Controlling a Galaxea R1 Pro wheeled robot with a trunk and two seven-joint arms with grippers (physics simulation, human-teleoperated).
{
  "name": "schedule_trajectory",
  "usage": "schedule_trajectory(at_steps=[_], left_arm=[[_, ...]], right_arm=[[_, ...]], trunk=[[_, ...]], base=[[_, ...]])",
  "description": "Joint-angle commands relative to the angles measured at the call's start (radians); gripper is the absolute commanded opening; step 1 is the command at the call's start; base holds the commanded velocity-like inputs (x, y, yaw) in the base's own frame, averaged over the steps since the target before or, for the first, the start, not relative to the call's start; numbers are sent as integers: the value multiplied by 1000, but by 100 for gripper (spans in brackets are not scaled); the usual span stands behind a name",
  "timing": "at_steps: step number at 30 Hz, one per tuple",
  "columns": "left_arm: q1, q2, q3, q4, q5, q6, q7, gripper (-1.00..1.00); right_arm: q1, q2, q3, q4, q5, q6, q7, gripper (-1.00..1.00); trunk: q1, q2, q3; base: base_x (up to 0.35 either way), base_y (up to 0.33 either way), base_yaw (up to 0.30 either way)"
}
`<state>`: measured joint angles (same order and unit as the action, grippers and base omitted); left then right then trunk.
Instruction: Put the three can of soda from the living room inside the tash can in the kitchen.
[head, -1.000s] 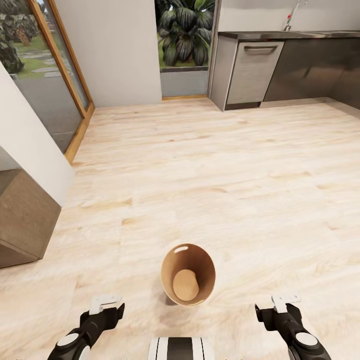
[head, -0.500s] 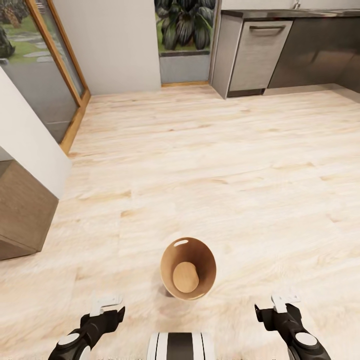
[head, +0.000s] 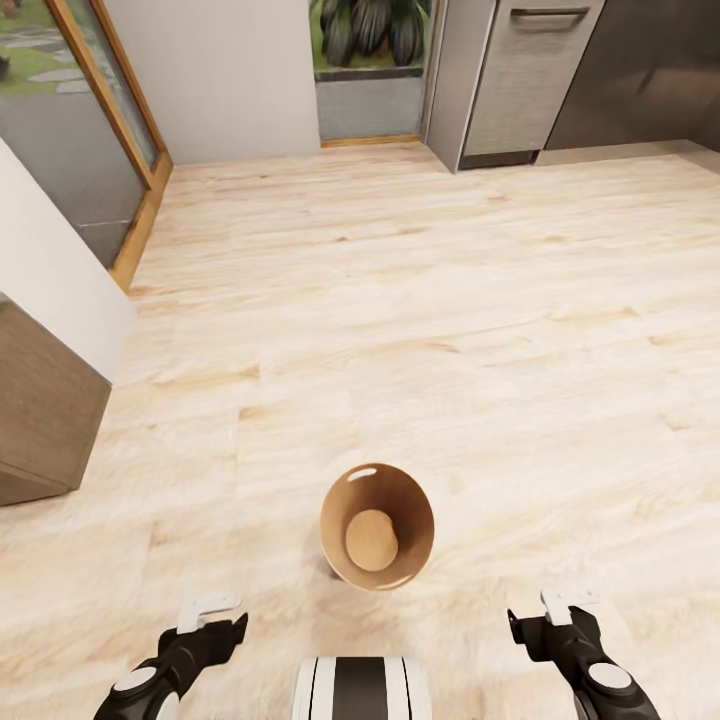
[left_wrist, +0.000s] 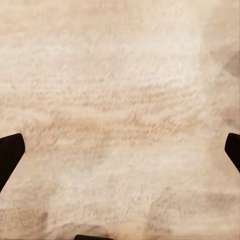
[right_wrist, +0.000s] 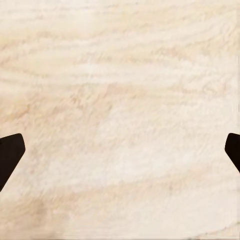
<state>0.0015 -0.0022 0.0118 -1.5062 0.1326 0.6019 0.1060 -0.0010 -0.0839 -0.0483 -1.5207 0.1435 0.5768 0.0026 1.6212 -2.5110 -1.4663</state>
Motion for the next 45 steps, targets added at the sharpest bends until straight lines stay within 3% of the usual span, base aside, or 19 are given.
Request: schedule_trajectory(at_steps=[1,5,9,21,34,45], left_arm=[[0,-1,6,6,6,-6,1,100],[0,-1,7,28,7,-28,1,100],[0,-5,6,45,8,-19,3,100],[0,-7,4,77,12,-86,9,100],[0,-7,4,78,13,-91,9,100],[-1,-7,4,79,14,-94,6,100]], right_arm=[[-6,2,1,4,1,6,6,100],[-2,4,2,5,3,6,27,100],[21,5,5,1,8,-6,4,100],[33,-9,7,-16,13,-16,-17,100],[33,-10,2,-43,11,-15,-12,100],[32,-21,-24,-53,10,-15,44,100]], trunk=[[0,0,0],[0,0,0],[0,0,0],[0,0,0],[0,0,0],[0,0,0]], base=[[0,0,0],[0,0,0],[0,0,0],[0,0,0],[0,0,0],[0,0,0]])
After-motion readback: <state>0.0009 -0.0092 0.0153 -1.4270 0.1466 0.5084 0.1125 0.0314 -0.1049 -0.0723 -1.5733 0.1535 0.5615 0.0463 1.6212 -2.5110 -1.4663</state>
